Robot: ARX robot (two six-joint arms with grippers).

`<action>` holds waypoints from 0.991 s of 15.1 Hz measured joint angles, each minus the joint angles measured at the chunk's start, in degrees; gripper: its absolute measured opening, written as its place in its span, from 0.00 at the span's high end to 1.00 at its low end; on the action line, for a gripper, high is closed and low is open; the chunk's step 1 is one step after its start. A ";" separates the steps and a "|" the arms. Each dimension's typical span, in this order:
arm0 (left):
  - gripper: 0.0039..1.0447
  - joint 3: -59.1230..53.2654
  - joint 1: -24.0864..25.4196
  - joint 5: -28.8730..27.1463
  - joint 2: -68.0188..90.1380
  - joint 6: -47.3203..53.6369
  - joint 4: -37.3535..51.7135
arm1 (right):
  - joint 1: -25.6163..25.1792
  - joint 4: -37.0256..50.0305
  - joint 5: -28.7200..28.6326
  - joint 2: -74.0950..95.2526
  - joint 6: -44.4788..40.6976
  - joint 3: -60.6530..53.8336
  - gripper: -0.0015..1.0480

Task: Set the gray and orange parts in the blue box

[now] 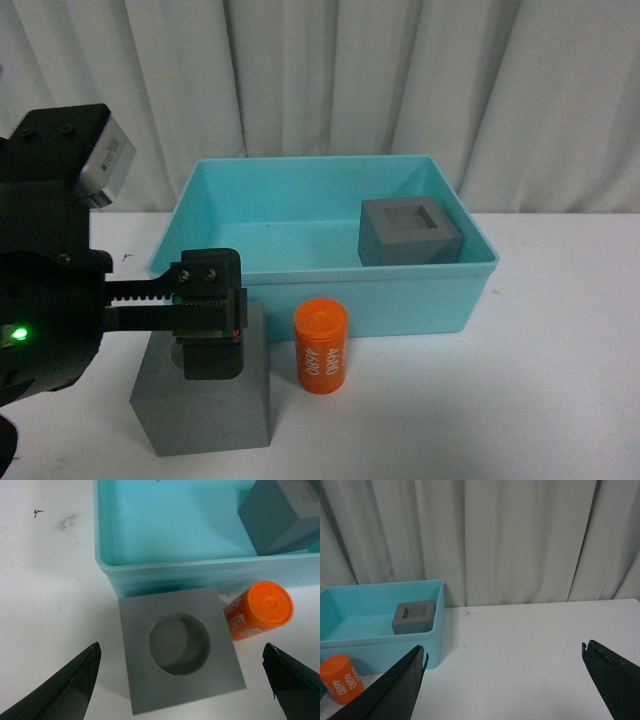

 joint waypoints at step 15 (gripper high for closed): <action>0.35 7.72 2.40 -4.09 16.70 5.44 -2.27 | 0.00 0.02 0.00 0.00 0.00 0.00 0.06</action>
